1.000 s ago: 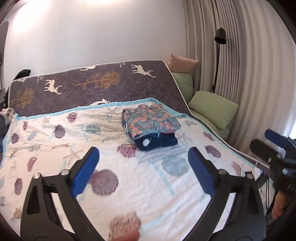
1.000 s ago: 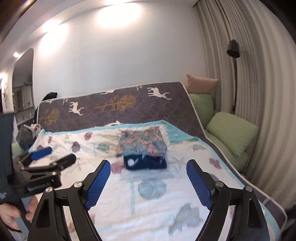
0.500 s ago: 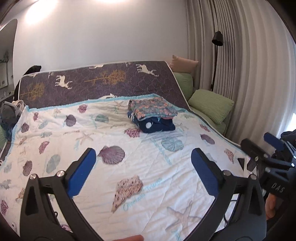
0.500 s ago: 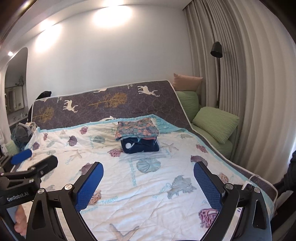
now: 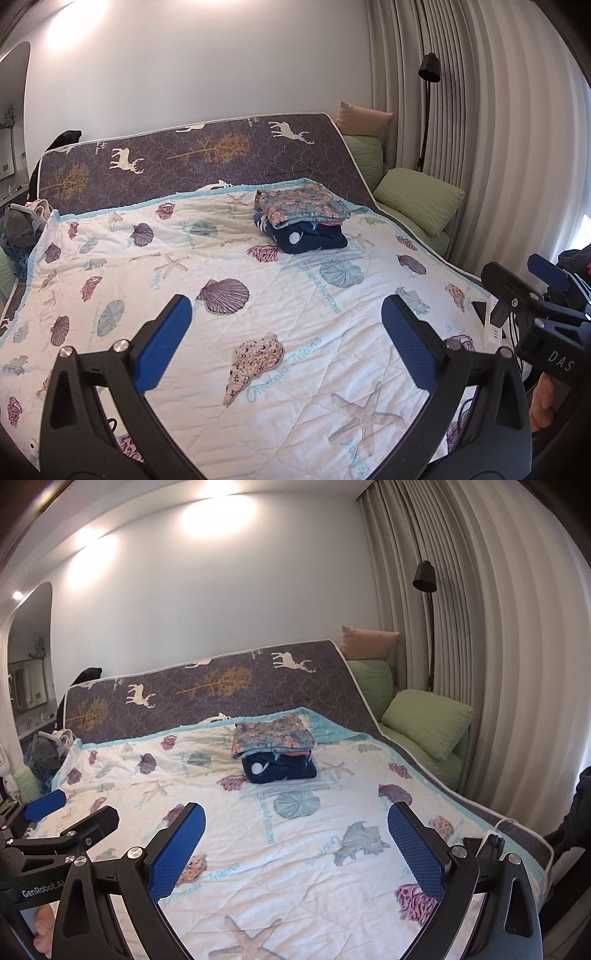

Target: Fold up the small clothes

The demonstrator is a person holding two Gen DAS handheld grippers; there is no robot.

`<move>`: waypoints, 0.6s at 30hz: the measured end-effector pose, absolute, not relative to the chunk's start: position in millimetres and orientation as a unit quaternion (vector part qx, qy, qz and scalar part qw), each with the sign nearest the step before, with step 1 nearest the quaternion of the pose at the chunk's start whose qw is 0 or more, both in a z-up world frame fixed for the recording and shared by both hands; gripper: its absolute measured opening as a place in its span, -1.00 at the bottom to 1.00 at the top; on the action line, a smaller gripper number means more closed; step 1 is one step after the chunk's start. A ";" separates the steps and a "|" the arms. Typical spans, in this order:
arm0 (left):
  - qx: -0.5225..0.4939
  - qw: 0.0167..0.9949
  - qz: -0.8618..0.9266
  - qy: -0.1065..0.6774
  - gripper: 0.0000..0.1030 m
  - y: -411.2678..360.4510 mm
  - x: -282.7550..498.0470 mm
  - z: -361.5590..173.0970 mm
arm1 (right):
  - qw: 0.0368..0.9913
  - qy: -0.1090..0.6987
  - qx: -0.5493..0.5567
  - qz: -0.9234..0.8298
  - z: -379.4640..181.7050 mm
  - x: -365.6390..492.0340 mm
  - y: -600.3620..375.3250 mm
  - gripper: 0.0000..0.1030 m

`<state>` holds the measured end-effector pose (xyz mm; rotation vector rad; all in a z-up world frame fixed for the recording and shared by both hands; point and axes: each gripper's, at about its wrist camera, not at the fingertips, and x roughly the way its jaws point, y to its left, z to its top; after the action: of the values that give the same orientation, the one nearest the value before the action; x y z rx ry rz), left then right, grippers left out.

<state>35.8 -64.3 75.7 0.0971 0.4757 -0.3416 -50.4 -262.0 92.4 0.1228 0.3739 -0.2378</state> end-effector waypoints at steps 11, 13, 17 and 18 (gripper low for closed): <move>0.057 0.956 -0.173 0.232 0.98 -73.4 29.3 79.0 | 0.973 0.186 0.067 -0.116 91.3 -53.0 -266.0 0.96; 0.061 0.956 -0.172 0.230 0.98 -74.7 28.2 78.9 | 0.973 0.187 0.069 -0.116 91.1 -53.0 -267.0 0.96; 0.066 0.955 -0.170 0.233 0.98 -76.5 27.9 76.9 | 0.973 0.187 0.068 -0.115 90.4 -53.1 -267.3 0.96; 0.066 0.955 -0.169 0.234 0.98 -76.3 28.4 76.4 | 0.973 0.188 0.068 -0.114 90.0 -52.6 -267.6 0.96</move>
<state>28.4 -76.3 76.4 0.1331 0.4751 -0.3440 -52.6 -267.6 90.0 0.1380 0.3801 -0.2299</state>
